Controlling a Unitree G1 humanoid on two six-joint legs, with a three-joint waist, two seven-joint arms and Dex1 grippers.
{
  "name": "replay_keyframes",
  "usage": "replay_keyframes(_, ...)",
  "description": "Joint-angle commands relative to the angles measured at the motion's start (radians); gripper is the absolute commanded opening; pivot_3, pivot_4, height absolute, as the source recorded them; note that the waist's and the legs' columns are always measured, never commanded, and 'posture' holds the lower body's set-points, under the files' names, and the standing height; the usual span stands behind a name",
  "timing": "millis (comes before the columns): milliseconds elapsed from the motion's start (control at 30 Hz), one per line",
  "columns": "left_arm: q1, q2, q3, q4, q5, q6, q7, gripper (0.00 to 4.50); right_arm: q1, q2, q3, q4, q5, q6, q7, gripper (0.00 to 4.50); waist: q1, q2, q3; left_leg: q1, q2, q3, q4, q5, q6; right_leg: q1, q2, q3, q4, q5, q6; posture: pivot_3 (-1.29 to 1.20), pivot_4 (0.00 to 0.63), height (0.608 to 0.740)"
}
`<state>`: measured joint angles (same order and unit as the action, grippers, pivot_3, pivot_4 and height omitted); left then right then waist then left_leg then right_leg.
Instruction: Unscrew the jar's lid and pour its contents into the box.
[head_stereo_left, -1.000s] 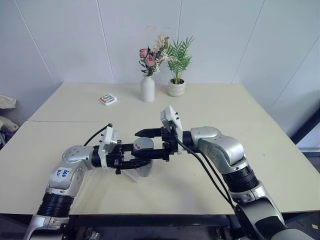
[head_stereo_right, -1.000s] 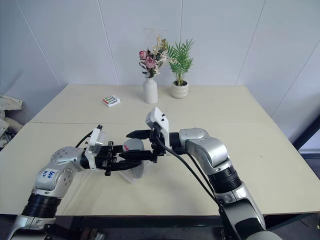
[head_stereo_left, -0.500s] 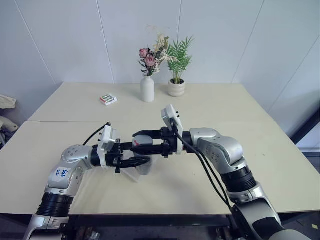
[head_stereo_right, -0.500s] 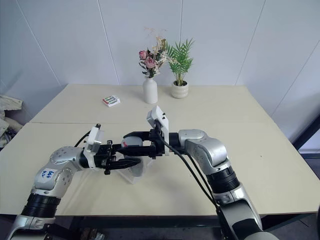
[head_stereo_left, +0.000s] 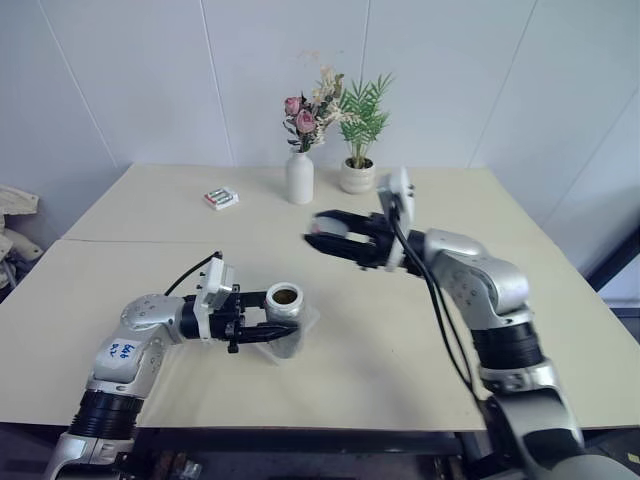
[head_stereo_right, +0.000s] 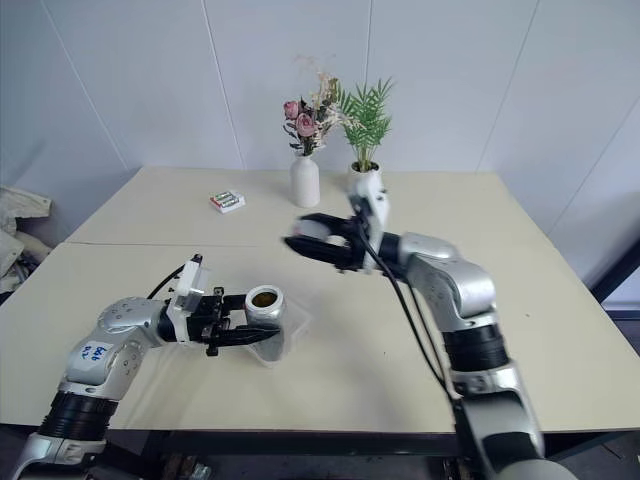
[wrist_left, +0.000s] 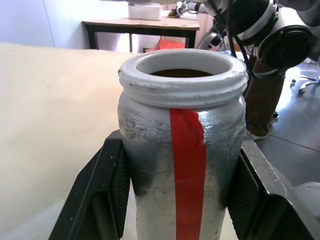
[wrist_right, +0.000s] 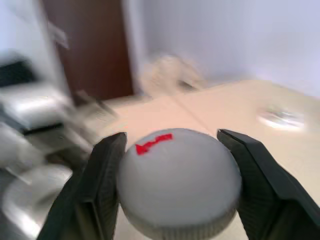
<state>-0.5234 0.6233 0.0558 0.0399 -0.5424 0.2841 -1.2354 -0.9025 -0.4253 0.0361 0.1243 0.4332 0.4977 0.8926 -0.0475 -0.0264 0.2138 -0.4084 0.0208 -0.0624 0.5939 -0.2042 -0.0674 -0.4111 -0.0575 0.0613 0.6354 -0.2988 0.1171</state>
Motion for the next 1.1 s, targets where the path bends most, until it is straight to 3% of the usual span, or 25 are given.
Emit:
replay_keyframes(33, 0.006, 0.024, 0.072, -0.064, -0.034, -0.005, 0.027, 2.2, 0.099, -0.079, -0.053, 0.073, -0.089, -0.149, -0.014, 2.7, 0.0, 0.0, 0.0, 0.0, 0.0, 0.0, 0.0, 0.0, 0.0, 0.0, 0.0, 0.0, 0.0, 0.0, 0.0, 0.0, 0.15, 0.74)
replay_keyframes(333, -0.013, 0.049, 0.166, -0.085, -0.076, 0.053, 0.111, 2.2, 0.305, -0.116, -0.176, 0.241, -0.118, -0.302, -0.077, 2.7, -0.011, 0.0, 0.0, 0.002, 0.0, 0.003, -0.001, 0.0, 0.001, 0.0, 0.0, 0.003, 0.002, -0.001, 0.001, 0.0, 0.15, 0.74)
replay_keyframes(800, -0.043, 0.049, 0.16, -0.043, -0.073, 0.058, 0.115, 2.2, 0.336, -0.053, -0.23, 0.393, -0.093, -0.338, -0.113, 2.7, -0.007, 0.001, 0.0, 0.002, 0.0, 0.004, 0.001, 0.0, 0.0, 0.002, 0.0, 0.005, 0.002, 0.001, 0.003, 0.0, 0.15, 0.74)
replay_keyframes(967, -0.056, 0.053, 0.159, -0.027, -0.073, 0.061, 0.108, 2.2, 0.333, -0.071, -0.239, 0.398, -0.087, -0.335, -0.092, 4.29, -0.009, 0.001, 0.0, 0.003, 0.0, 0.004, 0.002, 0.0, 0.0, 0.001, 0.0, 0.005, 0.002, 0.001, 0.003, 0.0, 0.15, 0.74)
replay_keyframes(1100, -0.056, 0.064, 0.165, -0.018, -0.071, 0.064, 0.102, 2.2, 0.337, -0.1, -0.249, 0.333, -0.061, -0.303, -0.059, 4.45, -0.008, 0.001, 0.001, 0.003, 0.0, 0.004, 0.002, 0.0, 0.0, 0.001, 0.0, 0.005, 0.002, 0.001, 0.003, 0.0, 0.15, 0.74)
